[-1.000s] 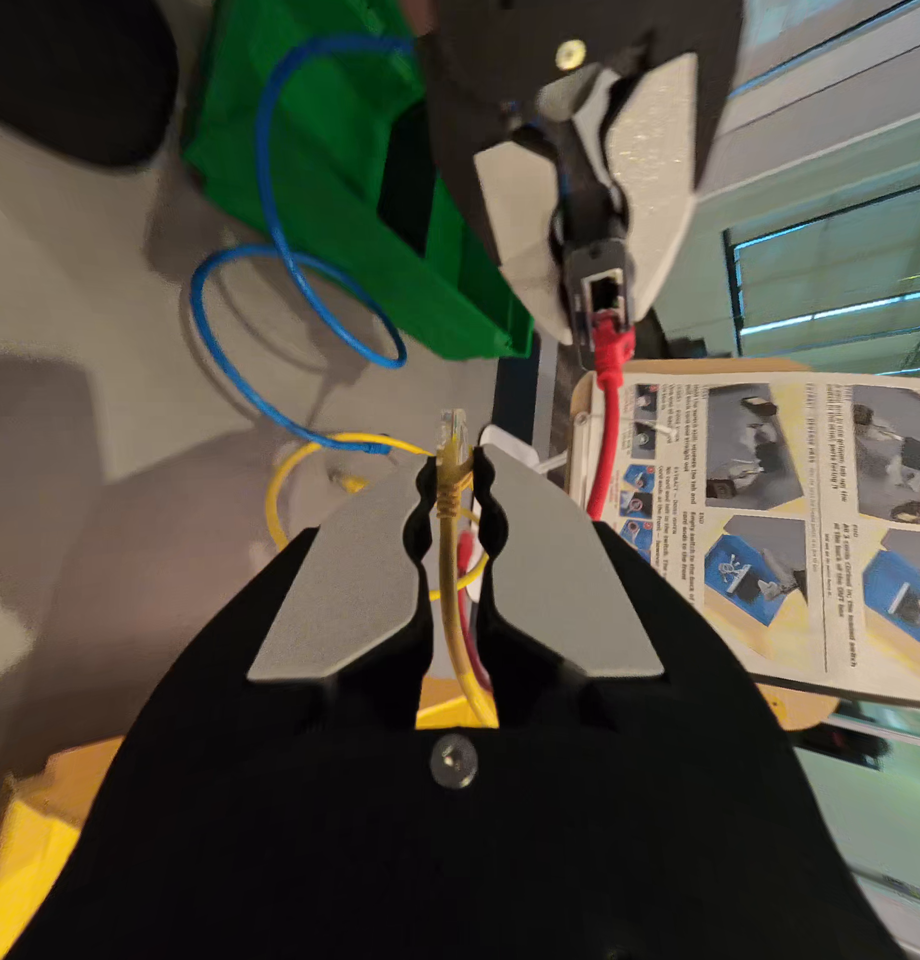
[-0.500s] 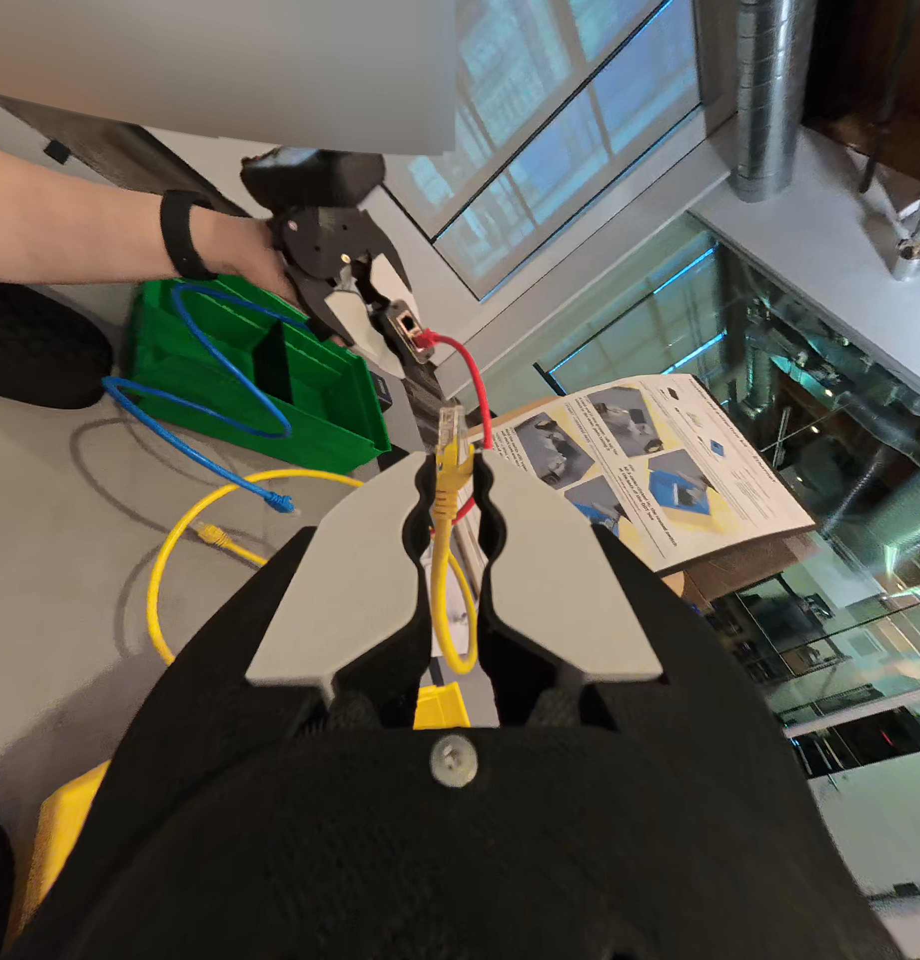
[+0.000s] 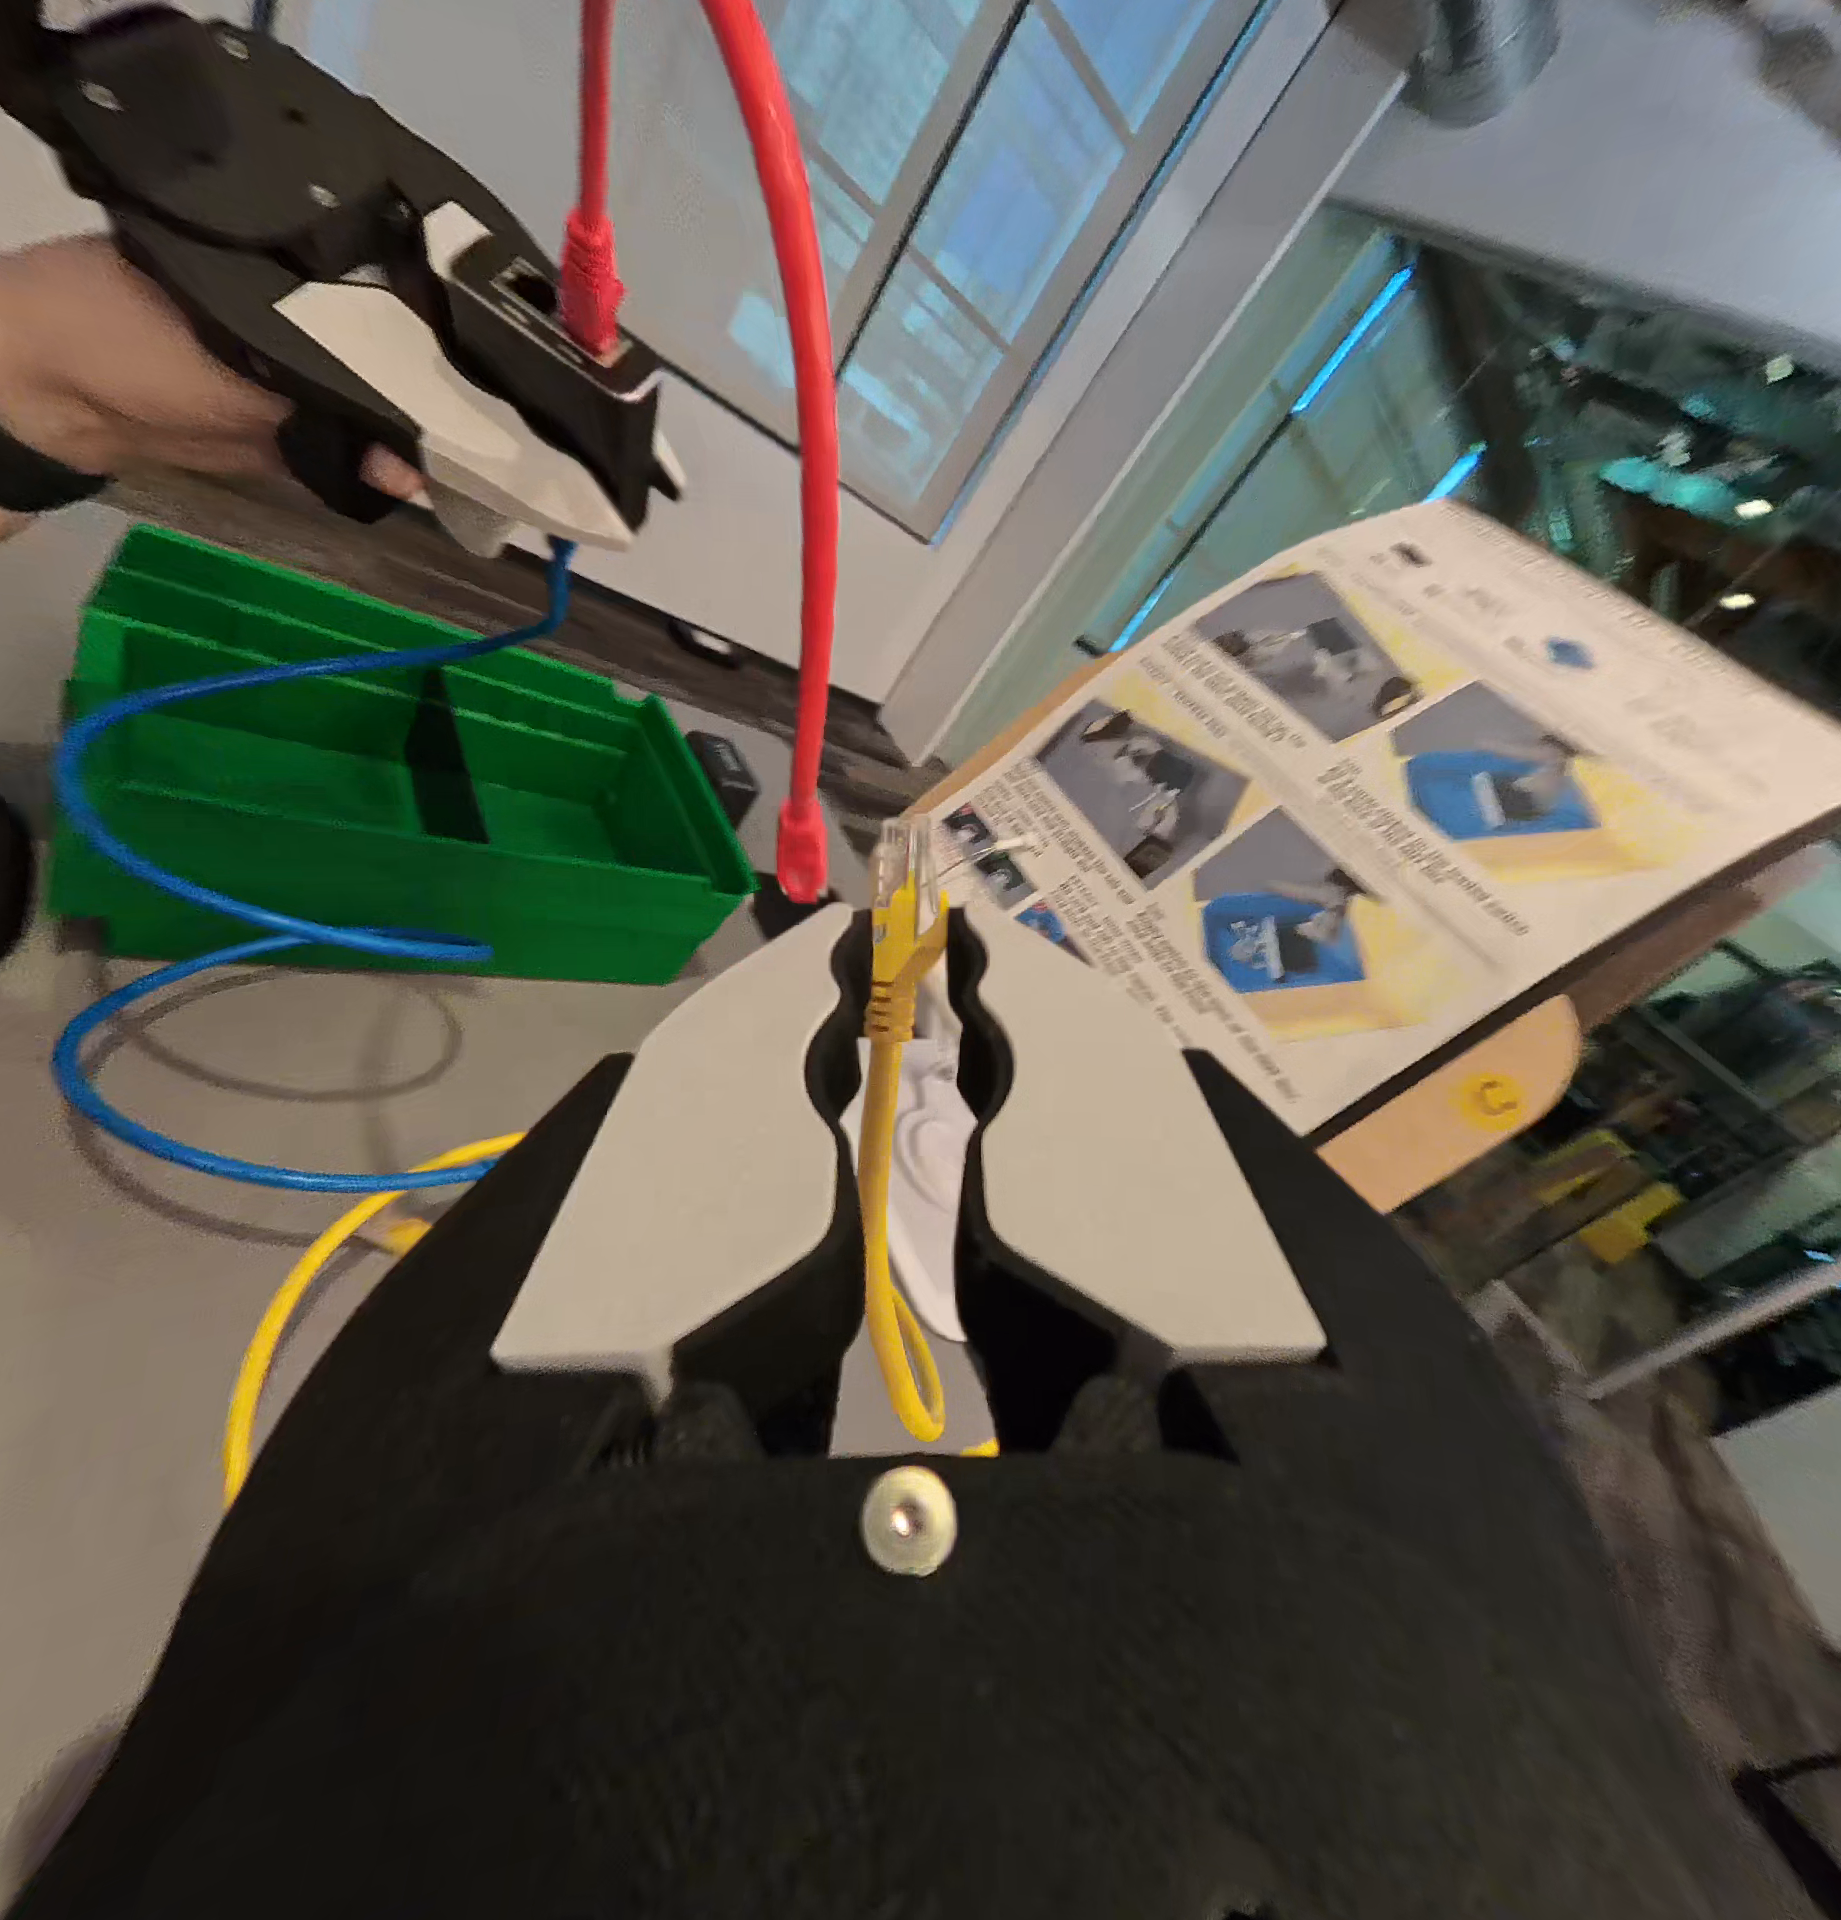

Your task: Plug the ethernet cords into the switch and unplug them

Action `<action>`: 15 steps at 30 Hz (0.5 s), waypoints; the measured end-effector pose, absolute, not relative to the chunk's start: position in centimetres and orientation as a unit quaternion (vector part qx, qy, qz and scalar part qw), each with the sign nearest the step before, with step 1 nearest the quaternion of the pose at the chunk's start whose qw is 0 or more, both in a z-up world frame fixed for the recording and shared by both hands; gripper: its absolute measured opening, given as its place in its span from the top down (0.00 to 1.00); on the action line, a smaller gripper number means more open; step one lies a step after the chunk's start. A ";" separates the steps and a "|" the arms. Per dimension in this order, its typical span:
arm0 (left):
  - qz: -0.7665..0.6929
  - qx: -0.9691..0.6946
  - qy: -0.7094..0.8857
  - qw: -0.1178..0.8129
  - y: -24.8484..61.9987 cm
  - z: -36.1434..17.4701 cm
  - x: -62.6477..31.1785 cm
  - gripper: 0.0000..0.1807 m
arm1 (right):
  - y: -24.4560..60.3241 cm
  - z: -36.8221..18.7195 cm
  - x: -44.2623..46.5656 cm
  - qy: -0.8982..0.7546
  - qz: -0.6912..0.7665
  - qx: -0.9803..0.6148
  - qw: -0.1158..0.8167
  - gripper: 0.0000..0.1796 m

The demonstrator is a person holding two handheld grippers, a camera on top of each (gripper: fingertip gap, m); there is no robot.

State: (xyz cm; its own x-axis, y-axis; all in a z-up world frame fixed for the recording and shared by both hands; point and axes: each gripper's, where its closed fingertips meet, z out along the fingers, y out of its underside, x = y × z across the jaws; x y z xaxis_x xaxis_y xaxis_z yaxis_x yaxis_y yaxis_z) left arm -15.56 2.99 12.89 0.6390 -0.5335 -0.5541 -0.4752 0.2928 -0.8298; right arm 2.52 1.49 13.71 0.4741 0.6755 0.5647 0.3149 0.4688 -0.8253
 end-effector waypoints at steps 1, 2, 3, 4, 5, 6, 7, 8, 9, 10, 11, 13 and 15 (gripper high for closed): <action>-0.026 -0.590 0.419 0.689 2.6 13.5 -16.0 0.85 | 1.4 14.4 2.5 -0.491 0.109 -0.498 0.706 0.92; -0.032 -0.587 0.415 0.694 2.2 14.1 -16.4 0.85 | 1.5 14.9 2.6 -0.491 0.089 -0.500 0.708 0.92; -0.037 -0.583 0.414 0.698 1.7 14.6 -16.6 0.85 | 1.8 15.4 2.6 -0.490 0.071 -0.505 0.707 0.91; -0.043 -0.579 0.416 0.700 1.2 15.0 -16.7 0.85 | 2.3 16.0 2.7 -0.488 0.056 -0.511 0.706 0.92; -0.051 -0.576 0.417 0.701 0.6 15.4 -16.7 0.85 | 2.6 16.7 2.6 -0.488 0.048 -0.515 0.703 0.92; -0.065 -0.570 0.416 0.706 -0.1 15.9 -16.6 0.85 | 2.8 17.5 2.2 -0.492 0.057 -0.517 0.698 0.92; -0.085 -0.564 0.415 0.709 -0.8 16.4 -16.4 0.85 | 3.0 18.0 1.2 -0.497 0.081 -0.521 0.689 0.92; -0.106 -0.558 0.415 0.710 -1.6 16.9 -16.1 0.85 | 3.5 17.6 -0.1 -0.504 0.101 -0.536 0.670 0.92; -0.125 -0.550 0.413 0.715 -2.4 17.5 -15.8 0.85 | 4.4 16.3 -1.4 -0.516 0.104 -0.558 0.641 0.92; -0.140 -0.542 0.414 0.718 -3.1 17.9 -15.5 0.85 | 5.3 14.1 -2.8 -0.530 0.105 -0.582 0.607 0.92; -0.149 -0.537 0.416 0.719 -3.7 18.2 -15.3 0.85 | 6.2 11.6 -4.2 -0.540 0.111 -0.607 0.572 0.92; -0.160 -0.531 0.418 0.720 -4.6 18.6 -15.0 0.85 | 7.2 6.1 -6.7 -0.549 0.142 -0.647 0.510 0.92; -0.177 -0.525 0.423 0.718 -5.3 18.7 -14.7 0.85 | 7.4 1.7 -8.9 -0.545 0.184 -0.670 0.469 0.92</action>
State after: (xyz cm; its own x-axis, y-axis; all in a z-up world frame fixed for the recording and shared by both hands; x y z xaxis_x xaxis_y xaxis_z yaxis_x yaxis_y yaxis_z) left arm -14.66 -5.25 18.70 0.5806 -0.6967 -0.4214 -0.1899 0.3875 -0.9021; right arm -8.90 7.40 1.69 0.3373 0.9031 0.2657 0.5578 0.0356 -0.8292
